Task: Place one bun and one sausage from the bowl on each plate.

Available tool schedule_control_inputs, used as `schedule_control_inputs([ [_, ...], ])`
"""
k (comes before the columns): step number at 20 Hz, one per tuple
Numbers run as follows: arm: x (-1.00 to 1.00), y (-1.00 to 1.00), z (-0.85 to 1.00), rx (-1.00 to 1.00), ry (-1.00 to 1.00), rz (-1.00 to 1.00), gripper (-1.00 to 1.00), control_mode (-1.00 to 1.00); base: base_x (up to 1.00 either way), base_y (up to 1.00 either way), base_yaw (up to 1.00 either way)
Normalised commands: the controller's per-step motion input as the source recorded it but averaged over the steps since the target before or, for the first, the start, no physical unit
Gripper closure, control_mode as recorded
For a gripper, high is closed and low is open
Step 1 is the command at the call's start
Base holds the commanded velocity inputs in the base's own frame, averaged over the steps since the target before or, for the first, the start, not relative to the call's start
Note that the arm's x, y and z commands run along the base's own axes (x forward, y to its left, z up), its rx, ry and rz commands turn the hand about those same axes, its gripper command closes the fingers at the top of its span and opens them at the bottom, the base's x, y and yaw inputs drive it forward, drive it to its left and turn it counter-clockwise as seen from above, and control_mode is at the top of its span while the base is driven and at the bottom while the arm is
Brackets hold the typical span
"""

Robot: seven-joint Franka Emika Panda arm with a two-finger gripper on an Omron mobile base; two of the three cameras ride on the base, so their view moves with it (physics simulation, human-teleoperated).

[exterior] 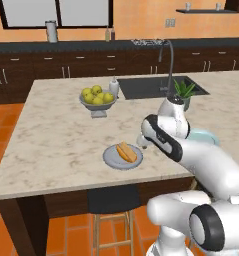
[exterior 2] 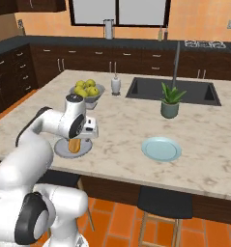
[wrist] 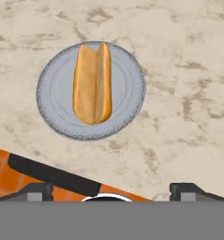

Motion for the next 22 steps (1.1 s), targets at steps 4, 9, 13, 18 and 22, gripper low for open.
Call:
schedule_control_inputs([
  [4,-0.5,-0.01,0.49,0.0,-0.07,-0.01,-1.0,1.0,-0.5,-0.09,-0.03],
  [9,0.0,0.0,0.0,0.0,0.0,0.0,-1.0,1.0,-0.85,-0.76,-0.13],
  [13,0.0,0.0,0.0,0.0,0.0,0.0,-1.0,1.0,0.48,-1.0,-0.17],
  [18,0.0,0.0,0.0,0.0,0.0,0.0,-1.0,1.0,0.67,-1.0,-0.18],
  [22,0.0,0.0,0.0,0.0,0.0,0.0,-1.0,1.0,0.0,-1.0,-0.17],
])
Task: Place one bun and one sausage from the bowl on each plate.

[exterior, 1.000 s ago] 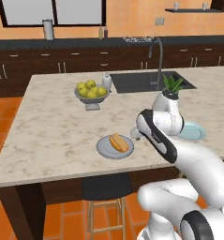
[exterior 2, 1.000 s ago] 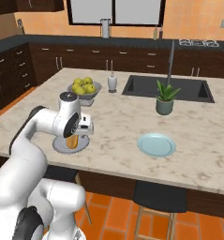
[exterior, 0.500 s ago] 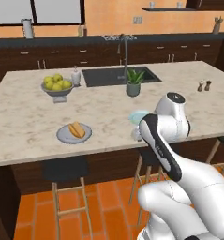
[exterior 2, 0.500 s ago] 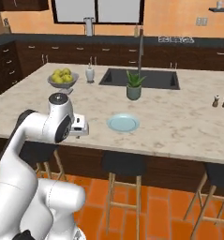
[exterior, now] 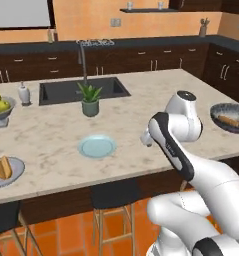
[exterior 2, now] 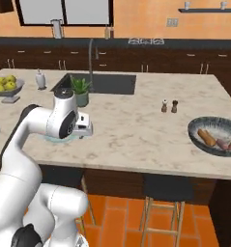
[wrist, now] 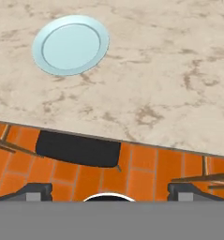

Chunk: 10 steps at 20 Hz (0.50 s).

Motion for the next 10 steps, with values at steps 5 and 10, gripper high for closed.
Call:
schedule_control_inputs([
  [5,0.0,0.0,0.0,0.0,0.0,0.0,-1.0,1.0,-0.02,-1.0,-0.14],
  [10,0.0,0.0,0.0,0.0,0.0,0.0,-1.0,1.0,0.0,-1.0,-0.14],
])
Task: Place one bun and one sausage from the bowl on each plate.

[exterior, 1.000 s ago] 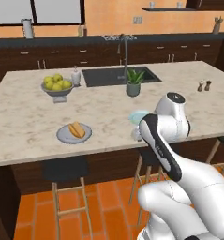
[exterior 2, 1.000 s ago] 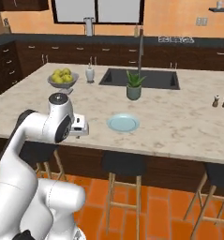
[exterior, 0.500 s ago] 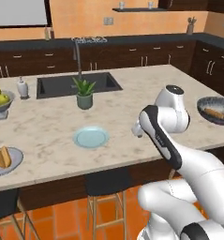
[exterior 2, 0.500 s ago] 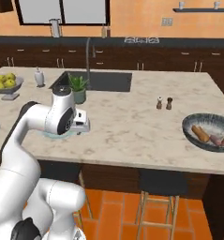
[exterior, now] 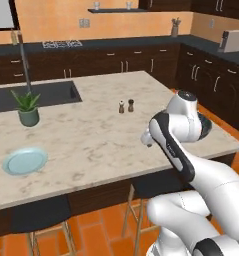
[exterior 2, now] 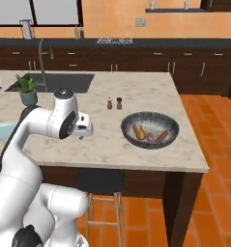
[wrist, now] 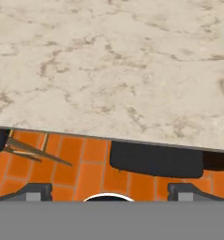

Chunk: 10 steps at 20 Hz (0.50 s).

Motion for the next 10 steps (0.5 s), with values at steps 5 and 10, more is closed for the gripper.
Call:
schedule_control_inputs([
  [5,0.0,0.0,0.0,0.0,0.0,0.0,-1.0,1.0,0.1,-1.0,-0.09],
  [10,0.0,0.0,0.0,0.0,0.0,0.0,-1.0,1.0,0.56,-1.0,-0.01],
])
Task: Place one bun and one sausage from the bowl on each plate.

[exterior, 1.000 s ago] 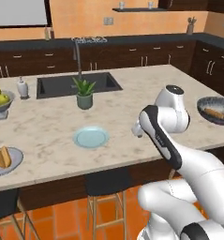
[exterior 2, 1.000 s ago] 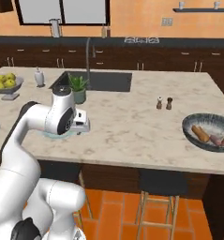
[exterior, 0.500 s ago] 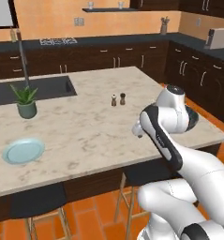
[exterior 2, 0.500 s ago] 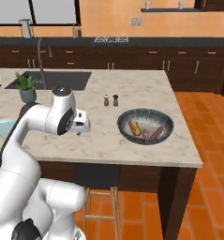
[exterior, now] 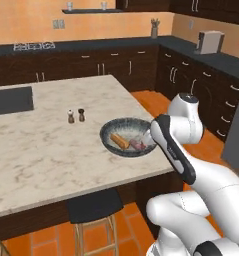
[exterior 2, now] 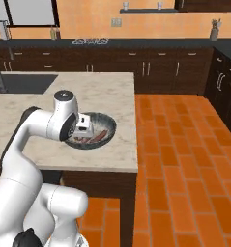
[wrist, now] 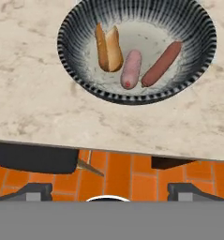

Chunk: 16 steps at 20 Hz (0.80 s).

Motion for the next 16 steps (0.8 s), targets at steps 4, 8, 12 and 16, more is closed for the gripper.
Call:
schedule_control_inputs([
  [4,0.0,0.0,0.0,0.0,0.0,0.0,-1.0,1.0,0.44,-0.56,0.22],
  [8,0.0,0.0,0.0,0.0,0.0,0.0,-1.0,1.0,0.61,0.46,0.03],
  [12,0.0,0.0,0.0,0.0,0.0,0.0,-1.0,1.0,0.69,0.29,0.01],
  [16,0.47,0.03,-0.04,0.0,0.1,-0.09,-1.0,-1.0,0.27,0.0,-0.02],
])
